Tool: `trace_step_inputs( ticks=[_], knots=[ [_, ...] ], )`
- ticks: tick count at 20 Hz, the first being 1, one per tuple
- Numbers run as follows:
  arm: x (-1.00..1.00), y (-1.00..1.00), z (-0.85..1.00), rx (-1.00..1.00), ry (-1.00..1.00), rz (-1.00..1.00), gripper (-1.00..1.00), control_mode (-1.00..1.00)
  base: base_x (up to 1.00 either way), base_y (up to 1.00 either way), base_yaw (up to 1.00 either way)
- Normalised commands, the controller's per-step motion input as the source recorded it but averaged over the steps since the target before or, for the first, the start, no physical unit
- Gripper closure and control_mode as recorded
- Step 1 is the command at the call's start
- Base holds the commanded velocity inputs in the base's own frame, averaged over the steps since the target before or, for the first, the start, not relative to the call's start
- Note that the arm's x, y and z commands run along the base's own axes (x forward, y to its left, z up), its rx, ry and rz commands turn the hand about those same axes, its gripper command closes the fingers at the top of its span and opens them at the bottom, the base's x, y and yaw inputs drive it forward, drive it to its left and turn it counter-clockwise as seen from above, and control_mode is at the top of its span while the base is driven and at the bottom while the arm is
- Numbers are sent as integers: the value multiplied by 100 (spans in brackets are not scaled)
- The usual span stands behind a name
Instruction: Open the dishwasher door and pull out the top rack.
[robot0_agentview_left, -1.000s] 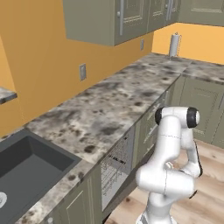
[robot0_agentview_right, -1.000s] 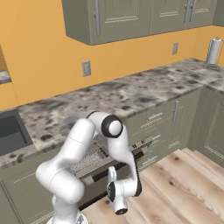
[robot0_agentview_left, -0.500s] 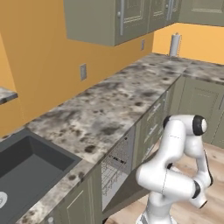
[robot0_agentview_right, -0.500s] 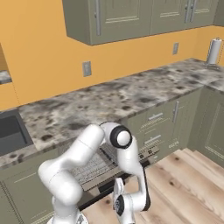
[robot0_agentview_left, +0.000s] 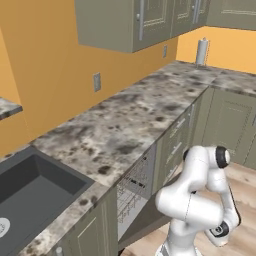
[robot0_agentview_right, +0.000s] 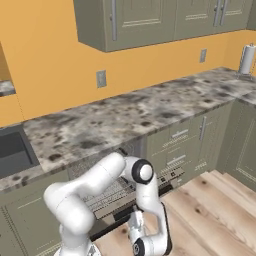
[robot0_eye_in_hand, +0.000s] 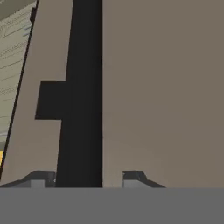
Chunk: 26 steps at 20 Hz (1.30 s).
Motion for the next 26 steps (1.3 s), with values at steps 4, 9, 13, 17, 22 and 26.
trace_step_inputs(
  ticks=[4, 9, 13, 17, 22, 26],
  knots=[
    [-43, -100, 2, 0, 0, 0, -100, -100, 0, 0, 0],
    [-27, -98, 29, 0, 1, 0, -100, -100, 0, 0, 0],
    [0, -49, 97, -8, 0, 0, -100, -100, 0, 0, 0],
    [0, -5, 100, -15, 0, 0, -100, -100, 0, 0, 0],
    [0, 0, 100, -27, 12, 0, -100, -100, 0, 0, 0],
    [0, 1, 100, -37, 22, 0, -100, -100, 0, 0, 0]
  ],
)
